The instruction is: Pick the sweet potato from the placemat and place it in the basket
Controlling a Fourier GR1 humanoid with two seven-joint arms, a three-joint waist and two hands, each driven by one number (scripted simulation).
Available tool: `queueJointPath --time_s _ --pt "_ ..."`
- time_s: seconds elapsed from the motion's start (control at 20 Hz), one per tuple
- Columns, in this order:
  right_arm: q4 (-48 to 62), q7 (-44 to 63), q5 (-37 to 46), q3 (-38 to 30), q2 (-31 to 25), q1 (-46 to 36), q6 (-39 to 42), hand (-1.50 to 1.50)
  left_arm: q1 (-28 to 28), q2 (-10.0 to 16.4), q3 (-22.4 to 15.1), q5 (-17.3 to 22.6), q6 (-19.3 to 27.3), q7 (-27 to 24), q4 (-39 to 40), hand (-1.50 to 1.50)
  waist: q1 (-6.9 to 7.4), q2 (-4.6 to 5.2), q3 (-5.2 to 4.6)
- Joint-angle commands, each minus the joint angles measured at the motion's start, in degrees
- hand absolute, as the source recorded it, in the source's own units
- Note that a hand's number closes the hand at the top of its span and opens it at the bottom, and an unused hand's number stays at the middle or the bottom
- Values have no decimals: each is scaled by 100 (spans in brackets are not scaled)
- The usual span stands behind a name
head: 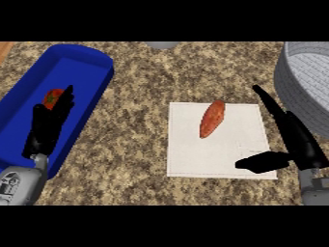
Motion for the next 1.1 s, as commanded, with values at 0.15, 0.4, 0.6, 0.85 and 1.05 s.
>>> queueJointPath --time_s 0.15,0.4,0.6,0.85,1.05 --pt "521 -450 690 142 563 55 -192 -150 126 -132 274 -245 -140 327 -483 0 2 -4 1" --pt "1476 -560 904 -101 909 -827 -312 -150 -96 -230 439 -343 -443 -2 186 0 11 5 0" --pt "1880 -960 942 -277 979 -836 -190 -150 43 -450 432 -586 -337 337 -338 0 9 1 1" --pt "1805 -972 868 -510 1026 -828 -39 -150 -313 -624 630 -749 -392 -41 378 0 -16 3 0" --pt "1523 -712 1091 -312 1194 -595 12 -150 24 -624 629 -661 -600 492 -463 0 -9 -5 1"
